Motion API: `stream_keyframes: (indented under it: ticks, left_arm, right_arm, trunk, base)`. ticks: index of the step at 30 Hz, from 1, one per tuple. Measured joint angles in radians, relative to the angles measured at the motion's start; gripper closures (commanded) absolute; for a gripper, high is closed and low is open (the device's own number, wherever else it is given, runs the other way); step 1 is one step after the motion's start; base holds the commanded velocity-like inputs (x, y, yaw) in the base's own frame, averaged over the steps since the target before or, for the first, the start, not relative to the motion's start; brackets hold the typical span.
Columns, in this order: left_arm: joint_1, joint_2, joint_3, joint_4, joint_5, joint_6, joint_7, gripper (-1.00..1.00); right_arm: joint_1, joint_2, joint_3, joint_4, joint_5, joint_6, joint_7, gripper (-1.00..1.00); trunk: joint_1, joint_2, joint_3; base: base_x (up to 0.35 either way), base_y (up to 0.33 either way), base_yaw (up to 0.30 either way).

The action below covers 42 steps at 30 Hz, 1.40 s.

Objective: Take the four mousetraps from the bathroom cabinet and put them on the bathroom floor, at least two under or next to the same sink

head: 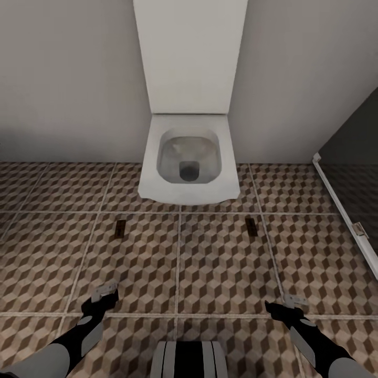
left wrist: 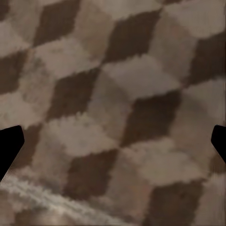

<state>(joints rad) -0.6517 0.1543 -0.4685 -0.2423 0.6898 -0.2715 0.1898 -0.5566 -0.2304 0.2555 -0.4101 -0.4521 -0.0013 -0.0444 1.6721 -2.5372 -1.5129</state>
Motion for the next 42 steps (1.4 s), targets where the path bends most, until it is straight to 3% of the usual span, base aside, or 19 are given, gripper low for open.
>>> stream_keyframes:
  ticks: [42]
  left_arm:
    - [0.0, -0.001, 0.0, -0.005, 0.0, 0.005, -0.001, -1.0]
  right_arm:
    - [0.0, 0.001, 0.001, -0.005, 0.008, 0.01, -0.014, -1.0]
  trunk:
    - [-0.019, 0.01, 0.163]
  base:
    - [0.0, 0.0, 0.0]
